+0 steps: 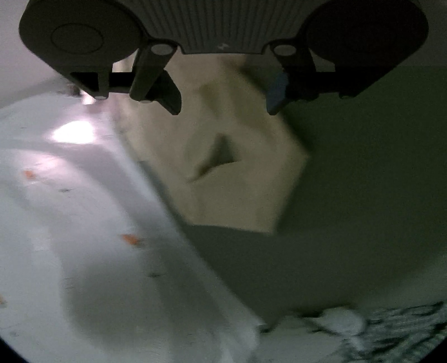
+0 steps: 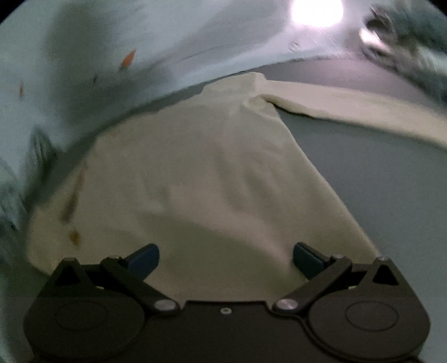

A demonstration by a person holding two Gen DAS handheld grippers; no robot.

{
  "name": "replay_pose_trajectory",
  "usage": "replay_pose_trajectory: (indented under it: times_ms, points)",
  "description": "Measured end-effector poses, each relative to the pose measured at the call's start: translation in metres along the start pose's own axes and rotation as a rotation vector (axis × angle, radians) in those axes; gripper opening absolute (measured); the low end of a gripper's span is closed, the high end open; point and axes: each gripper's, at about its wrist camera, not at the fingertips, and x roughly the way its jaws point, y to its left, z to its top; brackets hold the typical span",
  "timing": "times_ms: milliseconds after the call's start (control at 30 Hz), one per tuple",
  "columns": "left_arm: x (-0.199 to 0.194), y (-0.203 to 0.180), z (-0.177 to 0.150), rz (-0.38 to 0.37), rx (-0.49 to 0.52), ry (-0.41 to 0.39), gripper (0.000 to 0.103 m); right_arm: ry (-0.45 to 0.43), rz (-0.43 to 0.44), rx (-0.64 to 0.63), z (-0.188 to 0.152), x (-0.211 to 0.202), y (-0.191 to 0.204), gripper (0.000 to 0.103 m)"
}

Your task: Fold clothes

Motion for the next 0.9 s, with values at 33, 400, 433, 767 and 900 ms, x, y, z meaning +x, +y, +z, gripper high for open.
replay_pose_trajectory:
  times_ms: [33,400,433,767,900]
  points:
    - [0.001,0.004,-0.001,0.035,-0.008,0.016,0.068,-0.001,0.041,0.049,0.003,-0.003,-0.002,0.103]
    - [-0.003,0.03,-0.006,0.086,-0.018,0.103,0.073,0.149,0.505,0.349,0.005,0.038,0.039,0.051]
    - [-0.003,0.03,-0.006,0.088,-0.007,0.11,0.073,0.166,0.511,0.358,0.004,0.045,0.044,0.041]
    - [0.002,0.045,0.001,0.095,0.005,0.174,0.075,0.201,0.419,0.273,-0.003,0.082,0.094,0.028]
    - [0.007,0.05,0.006,0.098,-0.001,0.199,0.076,0.191,0.38,0.252,0.001,0.092,0.099,0.028]
